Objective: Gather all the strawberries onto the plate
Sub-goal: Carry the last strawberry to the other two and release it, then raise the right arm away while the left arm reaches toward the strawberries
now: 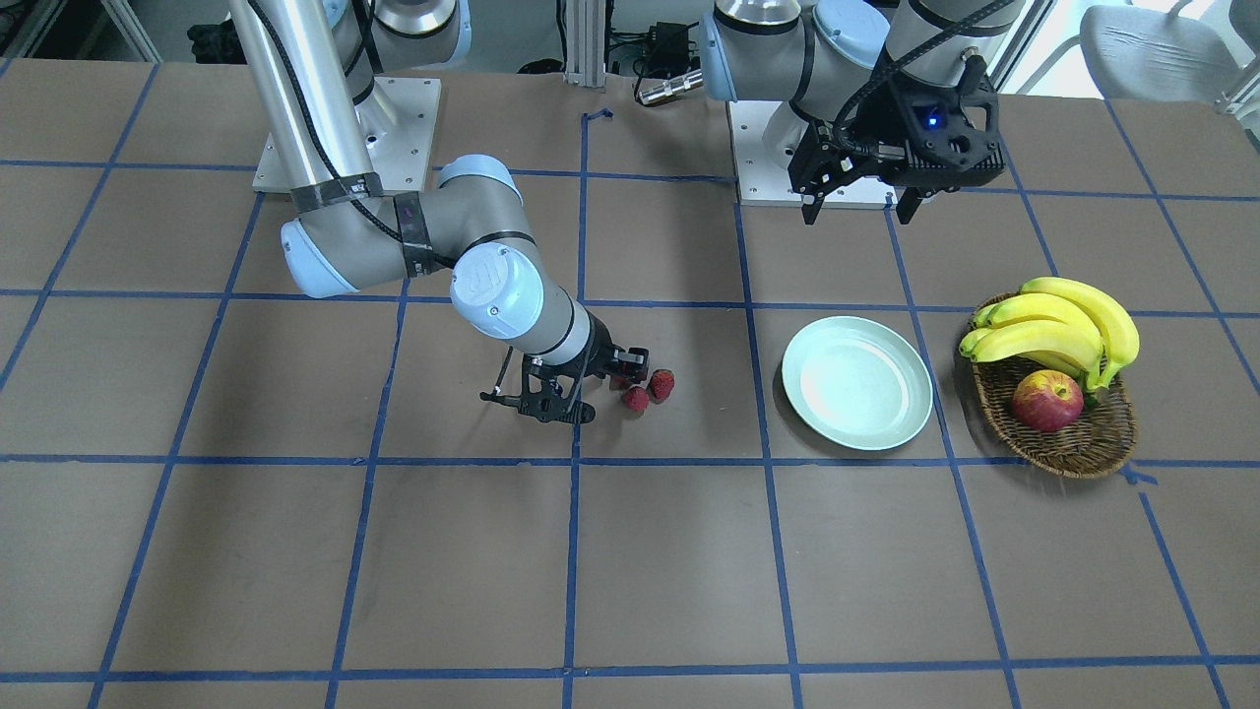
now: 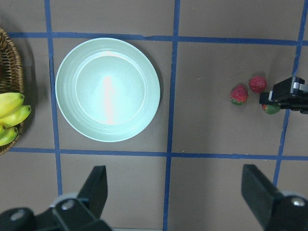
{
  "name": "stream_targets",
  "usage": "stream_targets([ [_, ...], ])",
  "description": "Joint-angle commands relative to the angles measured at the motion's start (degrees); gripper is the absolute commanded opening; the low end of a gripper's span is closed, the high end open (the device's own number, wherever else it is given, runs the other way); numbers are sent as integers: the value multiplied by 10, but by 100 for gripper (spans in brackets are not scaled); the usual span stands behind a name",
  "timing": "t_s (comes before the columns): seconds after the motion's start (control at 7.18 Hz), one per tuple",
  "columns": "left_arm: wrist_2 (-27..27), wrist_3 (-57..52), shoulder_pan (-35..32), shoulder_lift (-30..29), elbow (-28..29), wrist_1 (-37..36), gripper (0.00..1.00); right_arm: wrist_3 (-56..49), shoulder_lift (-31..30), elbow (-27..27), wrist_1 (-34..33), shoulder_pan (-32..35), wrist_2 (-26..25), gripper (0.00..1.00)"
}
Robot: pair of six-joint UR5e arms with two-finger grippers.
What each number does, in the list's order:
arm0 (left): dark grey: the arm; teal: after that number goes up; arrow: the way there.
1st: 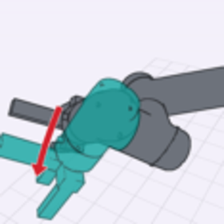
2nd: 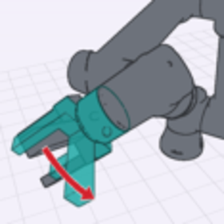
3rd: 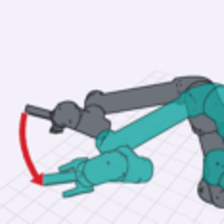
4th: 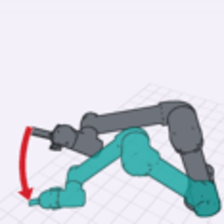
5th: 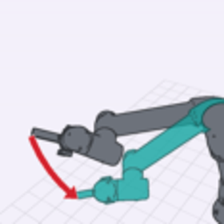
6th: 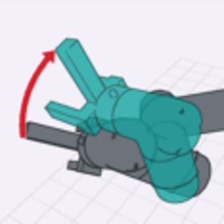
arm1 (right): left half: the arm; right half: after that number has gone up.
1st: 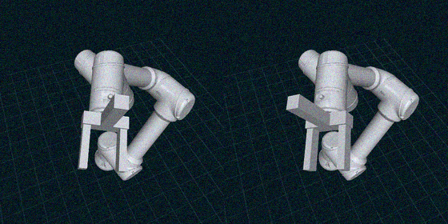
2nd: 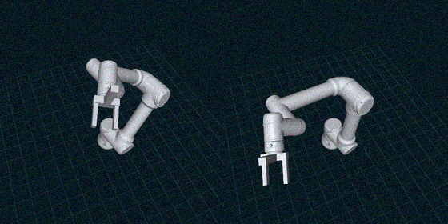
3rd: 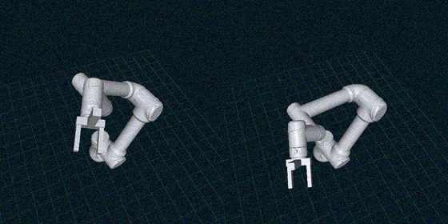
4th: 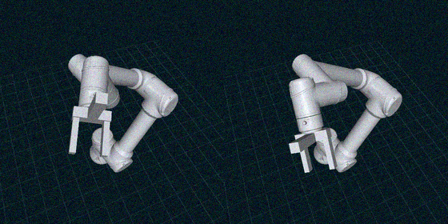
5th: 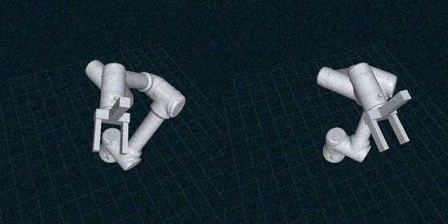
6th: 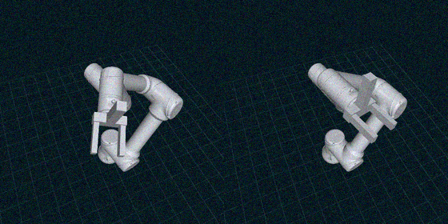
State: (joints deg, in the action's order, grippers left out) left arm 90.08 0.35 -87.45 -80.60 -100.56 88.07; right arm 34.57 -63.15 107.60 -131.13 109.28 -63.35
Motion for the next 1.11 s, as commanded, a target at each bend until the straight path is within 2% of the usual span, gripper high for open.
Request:
stream_targets([
  [0.0, 0, -1, 0, 0, -2, 0, 100, -2, -11, -2, 1, 0, -8, 100],
  [0.28, 1, 0, 0, -1, -2, 3, 100, -13, -59, -5, 44, -11, -112, 100],
  [0.56, -9, -1, 3, -14, -3, -1, 100, -65, -118, -7, 99, -63, -162, 100],
  [0.84, -9, 12, 1, -22, -7, 7, 100, -167, -172, -61, 264, -119, -200, 100],
  [0.97, -9, 11, -13, -25, -18, -2, 100, -189, -186, -113, 335, -131, -240, 100],
])
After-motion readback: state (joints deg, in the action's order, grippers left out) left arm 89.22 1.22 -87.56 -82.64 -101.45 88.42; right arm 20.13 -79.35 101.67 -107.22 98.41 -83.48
